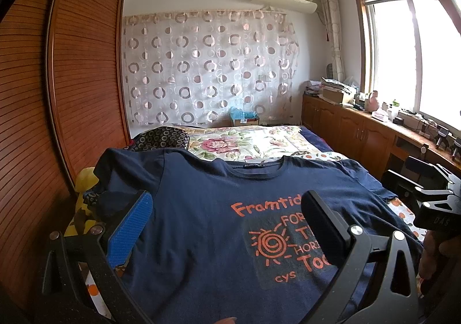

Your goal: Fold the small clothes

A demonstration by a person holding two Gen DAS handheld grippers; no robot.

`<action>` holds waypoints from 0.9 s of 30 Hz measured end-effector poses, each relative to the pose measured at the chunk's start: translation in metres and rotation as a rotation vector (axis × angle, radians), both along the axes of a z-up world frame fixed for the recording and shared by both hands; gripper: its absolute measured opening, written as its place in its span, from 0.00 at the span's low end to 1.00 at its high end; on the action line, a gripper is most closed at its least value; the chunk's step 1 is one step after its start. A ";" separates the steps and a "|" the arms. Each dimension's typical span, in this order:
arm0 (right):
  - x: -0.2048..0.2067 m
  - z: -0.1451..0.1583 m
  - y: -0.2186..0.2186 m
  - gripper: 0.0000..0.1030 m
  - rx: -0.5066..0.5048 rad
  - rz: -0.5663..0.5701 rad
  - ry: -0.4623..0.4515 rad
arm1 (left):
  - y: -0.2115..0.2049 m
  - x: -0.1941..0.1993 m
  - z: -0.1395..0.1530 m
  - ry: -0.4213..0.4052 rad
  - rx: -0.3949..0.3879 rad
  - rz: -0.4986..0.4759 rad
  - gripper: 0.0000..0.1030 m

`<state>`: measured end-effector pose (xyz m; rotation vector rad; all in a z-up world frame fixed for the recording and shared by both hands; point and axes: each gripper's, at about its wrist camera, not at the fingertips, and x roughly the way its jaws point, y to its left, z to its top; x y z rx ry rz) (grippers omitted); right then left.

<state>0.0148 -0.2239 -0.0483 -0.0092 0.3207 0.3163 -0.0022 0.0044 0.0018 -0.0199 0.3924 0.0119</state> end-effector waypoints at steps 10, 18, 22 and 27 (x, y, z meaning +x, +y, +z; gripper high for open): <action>-0.001 0.000 0.000 1.00 0.002 0.003 -0.001 | 0.000 0.000 0.000 -0.001 0.002 0.000 1.00; -0.001 0.000 0.000 1.00 0.000 0.005 -0.002 | 0.000 0.000 0.000 -0.003 0.004 0.000 1.00; -0.002 0.000 0.001 1.00 -0.001 0.009 -0.002 | 0.000 -0.001 0.000 -0.003 0.003 0.000 1.00; 0.001 0.000 0.001 1.00 -0.004 0.015 0.000 | -0.002 -0.003 0.007 -0.001 0.006 0.002 1.00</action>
